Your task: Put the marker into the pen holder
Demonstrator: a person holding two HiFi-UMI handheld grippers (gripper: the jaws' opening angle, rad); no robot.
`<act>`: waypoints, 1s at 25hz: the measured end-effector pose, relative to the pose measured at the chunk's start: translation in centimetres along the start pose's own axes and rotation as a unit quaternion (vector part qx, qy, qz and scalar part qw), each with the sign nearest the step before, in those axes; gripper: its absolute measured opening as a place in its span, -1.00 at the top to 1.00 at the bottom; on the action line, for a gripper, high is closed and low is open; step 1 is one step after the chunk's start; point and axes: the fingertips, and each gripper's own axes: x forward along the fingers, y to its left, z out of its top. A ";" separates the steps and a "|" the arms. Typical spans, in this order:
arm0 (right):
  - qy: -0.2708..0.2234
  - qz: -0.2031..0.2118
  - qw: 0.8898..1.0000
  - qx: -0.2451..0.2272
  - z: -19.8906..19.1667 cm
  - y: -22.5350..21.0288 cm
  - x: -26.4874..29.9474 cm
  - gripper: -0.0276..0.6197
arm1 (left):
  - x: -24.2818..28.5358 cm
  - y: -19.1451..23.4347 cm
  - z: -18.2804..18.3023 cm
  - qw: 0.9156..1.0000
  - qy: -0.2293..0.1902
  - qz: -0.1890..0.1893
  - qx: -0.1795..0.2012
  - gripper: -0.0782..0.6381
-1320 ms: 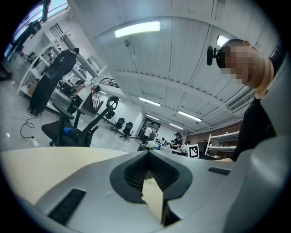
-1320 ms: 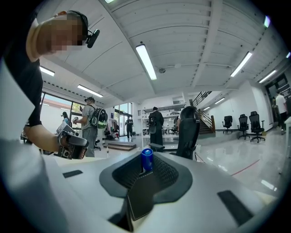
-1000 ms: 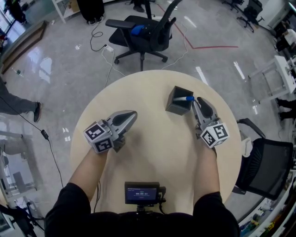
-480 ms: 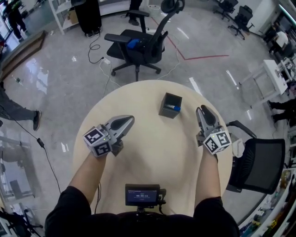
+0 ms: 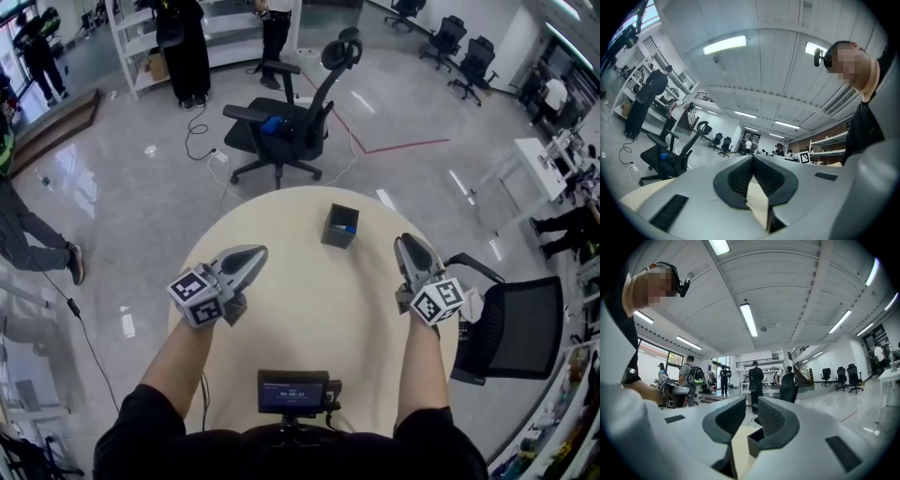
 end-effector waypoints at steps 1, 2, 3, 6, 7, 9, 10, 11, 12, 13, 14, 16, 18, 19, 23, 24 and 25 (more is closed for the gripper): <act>0.000 0.001 1.000 -0.002 0.5 0.6 -0.5 0.67 | -0.7 -0.4 0.3 1.000 0.001 0.002 0.004 0.79; 0.000 0.003 1.000 -0.004 1.0 1.2 -1.0 0.67 | -1.4 -0.9 1.0 1.000 0.000 0.005 0.005 0.79; 0.001 0.003 1.000 -0.007 1.7 1.9 -1.5 0.67 | -2.1 -1.6 1.8 1.000 -0.003 0.007 0.004 0.79; 0.002 0.000 1.000 -0.008 4.2 4.4 -3.3 0.67 | -4.4 -3.6 4.0 1.000 -0.014 -0.001 0.005 0.79; 0.001 0.000 1.000 -0.007 5.0 5.2 -4.0 0.67 | -5.2 -4.2 4.6 1.000 -0.014 -0.003 0.010 0.79; -0.004 0.000 1.000 -0.009 6.5 6.9 -5.3 0.67 | -6.8 -5.7 5.7 1.000 -0.016 -0.007 0.017 0.79; -0.007 0.000 1.000 -0.011 7.2 7.8 -6.0 0.67 | -7.5 -6.6 6.3 1.000 -0.016 -0.010 0.022 0.79; -0.008 0.000 1.000 -0.013 7.8 8.8 -6.8 0.67 | -8.3 -7.4 6.9 1.000 -0.015 -0.012 0.025 0.79; -0.008 0.000 1.000 -0.013 8.3 9.7 -7.6 0.67 | -9.1 -8.3 7.3 0.999 -0.014 -0.012 0.026 0.79; -0.008 0.001 1.000 -0.012 8.7 10.7 -8.4 0.67 | -9.9 -9.2 7.7 0.999 -0.013 -0.013 0.026 0.79; -0.009 0.002 1.000 -0.010 9.2 11.5 -9.4 0.67 | -10.7 -10.2 8.0 1.000 -0.012 -0.014 0.025 0.79; -0.006 0.004 1.000 -0.008 10.1 12.7 -11.3 0.67 | -11.9 -12.3 8.3 1.000 -0.009 -0.010 0.026 0.79; -0.003 0.009 1.000 -0.006 10.9 13.5 -13.2 0.67 | -13.1 -14.6 8.4 0.999 -0.008 -0.004 0.031 0.79; -0.004 0.012 1.000 -0.007 11.3 13.7 -14.2 0.67 | -13.6 -15.7 8.5 0.999 -0.008 -0.002 0.033 0.79; -0.014 0.023 1.000 -0.015 13.3 13.5 -19.2 0.91 | -14.0 -20.7 8.4 0.999 -0.017 0.015 0.038 0.79; -0.013 0.031 0.999 -0.017 13.8 13.3 -20.9 0.91 | -13.7 -22.6 8.3 0.999 -0.023 0.020 0.034 0.79; -0.012 0.041 0.999 -0.018 14.3 13.2 -22.7 0.91 | -13.2 -24.6 8.1 0.999 -0.028 0.025 0.030 0.79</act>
